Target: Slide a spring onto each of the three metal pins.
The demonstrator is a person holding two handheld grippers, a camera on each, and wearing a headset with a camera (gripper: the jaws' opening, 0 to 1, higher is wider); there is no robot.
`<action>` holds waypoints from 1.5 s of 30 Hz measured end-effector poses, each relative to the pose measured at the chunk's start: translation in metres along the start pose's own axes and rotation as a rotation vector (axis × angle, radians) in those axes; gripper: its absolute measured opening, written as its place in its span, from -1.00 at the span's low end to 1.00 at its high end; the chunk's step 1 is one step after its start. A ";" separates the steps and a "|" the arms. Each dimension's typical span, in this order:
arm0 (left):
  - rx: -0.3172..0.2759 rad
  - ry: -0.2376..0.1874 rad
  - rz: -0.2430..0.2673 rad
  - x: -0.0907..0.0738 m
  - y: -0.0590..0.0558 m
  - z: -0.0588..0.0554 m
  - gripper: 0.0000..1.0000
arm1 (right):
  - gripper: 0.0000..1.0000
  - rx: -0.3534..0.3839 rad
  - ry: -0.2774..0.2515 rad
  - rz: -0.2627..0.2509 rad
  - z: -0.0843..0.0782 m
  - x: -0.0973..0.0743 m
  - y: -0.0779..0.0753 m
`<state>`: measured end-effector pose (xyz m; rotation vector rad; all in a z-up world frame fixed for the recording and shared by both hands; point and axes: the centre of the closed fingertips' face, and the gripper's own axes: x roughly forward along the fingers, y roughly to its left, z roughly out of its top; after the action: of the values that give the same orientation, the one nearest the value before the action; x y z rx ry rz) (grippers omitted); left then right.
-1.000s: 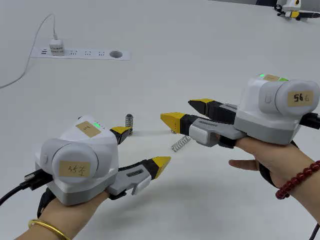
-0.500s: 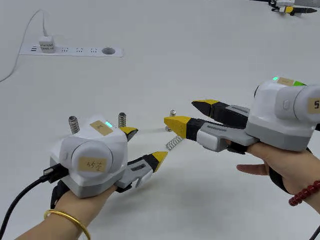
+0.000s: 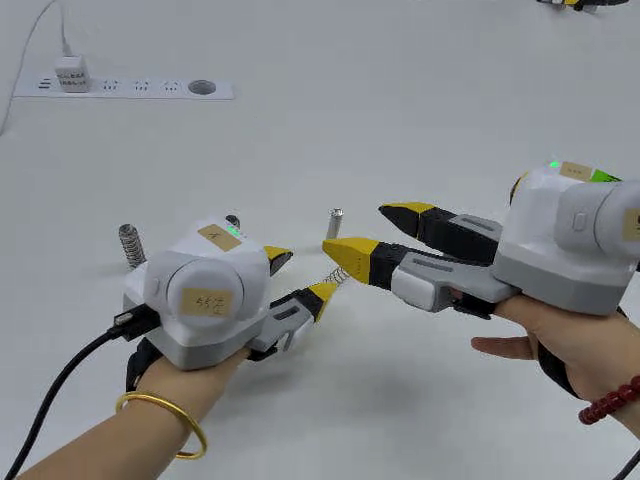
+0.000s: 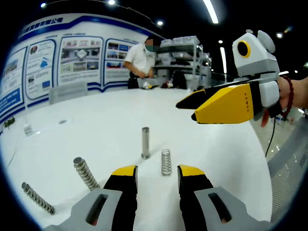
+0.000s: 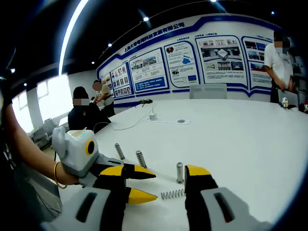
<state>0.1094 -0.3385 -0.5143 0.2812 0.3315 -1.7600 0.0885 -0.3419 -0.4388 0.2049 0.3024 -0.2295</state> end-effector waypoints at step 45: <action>0.095 0.089 -0.061 0.023 -0.011 -0.015 -0.80 | -0.12 0.107 -0.005 -0.092 -0.004 -0.013 -0.027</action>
<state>0.0936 -0.3518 -0.5359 0.4221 0.3232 -1.8301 0.0685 -0.3648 -0.4425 0.2968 0.2950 -0.3375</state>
